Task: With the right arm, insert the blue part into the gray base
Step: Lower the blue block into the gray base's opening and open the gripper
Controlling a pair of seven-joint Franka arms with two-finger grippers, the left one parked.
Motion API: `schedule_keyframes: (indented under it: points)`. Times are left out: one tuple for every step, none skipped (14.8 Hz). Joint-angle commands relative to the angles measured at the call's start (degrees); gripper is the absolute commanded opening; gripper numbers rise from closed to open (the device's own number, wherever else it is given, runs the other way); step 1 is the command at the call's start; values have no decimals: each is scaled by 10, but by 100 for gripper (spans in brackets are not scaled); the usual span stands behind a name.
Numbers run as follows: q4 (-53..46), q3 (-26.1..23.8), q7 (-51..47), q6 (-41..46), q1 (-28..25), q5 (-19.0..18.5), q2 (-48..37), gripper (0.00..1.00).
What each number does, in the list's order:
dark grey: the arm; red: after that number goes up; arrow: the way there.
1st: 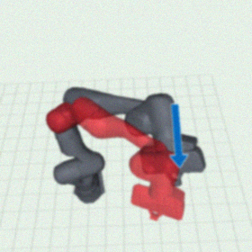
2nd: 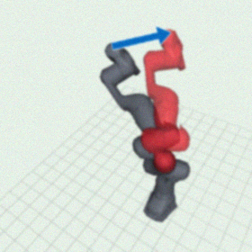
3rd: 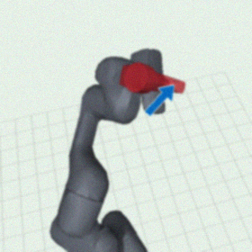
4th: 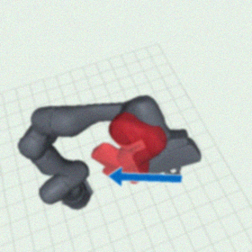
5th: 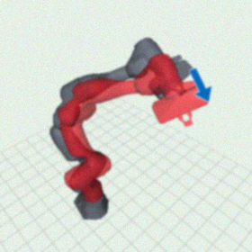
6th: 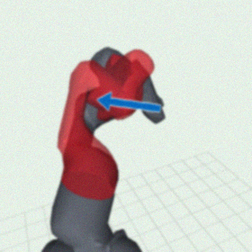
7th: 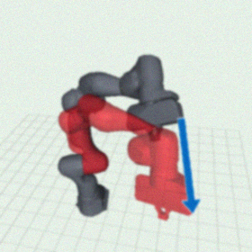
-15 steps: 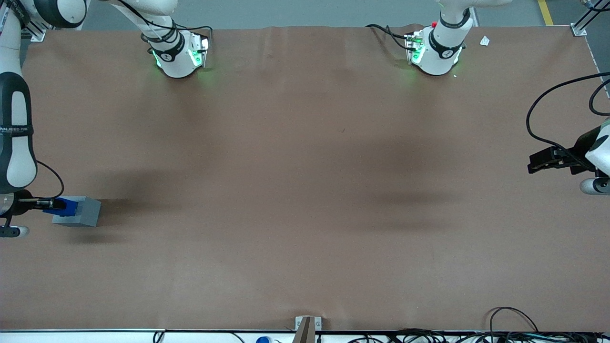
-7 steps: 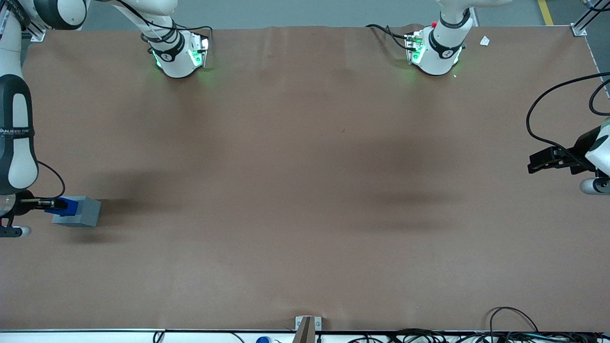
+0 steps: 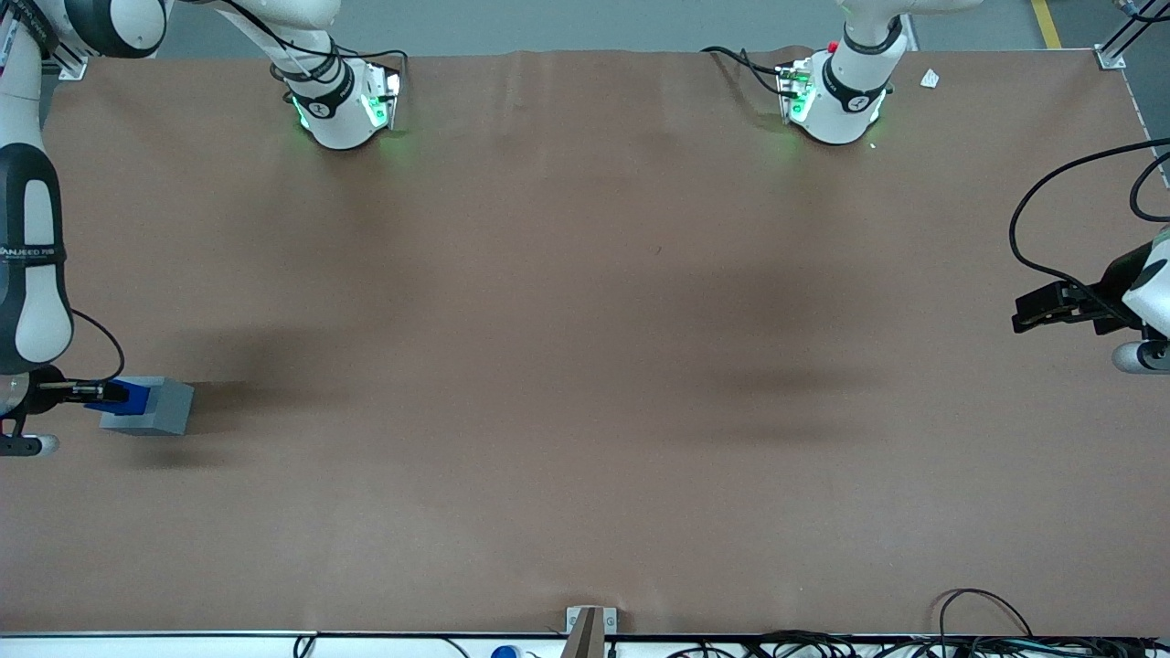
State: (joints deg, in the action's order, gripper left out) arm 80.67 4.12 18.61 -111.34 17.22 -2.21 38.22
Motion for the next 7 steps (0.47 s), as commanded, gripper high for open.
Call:
schedule_keyframes:
  points:
    - [-19, -10, 6, 4, 10, -6, 12, 5]
    - [-19, -10, 6, 3, 11, -6, 12, 5]
    - [-19, -10, 7, 3, 10, -6, 13, 5]
    - [-19, -10, 7, 3, 10, -6, 14, 5]
    - [-19, -10, 7, 3, 10, -6, 17, 5]
    - [-19, -10, 8, 3, 10, -6, 17, 6]
    - [-19, -10, 7, 3, 10, -5, 17, 6]
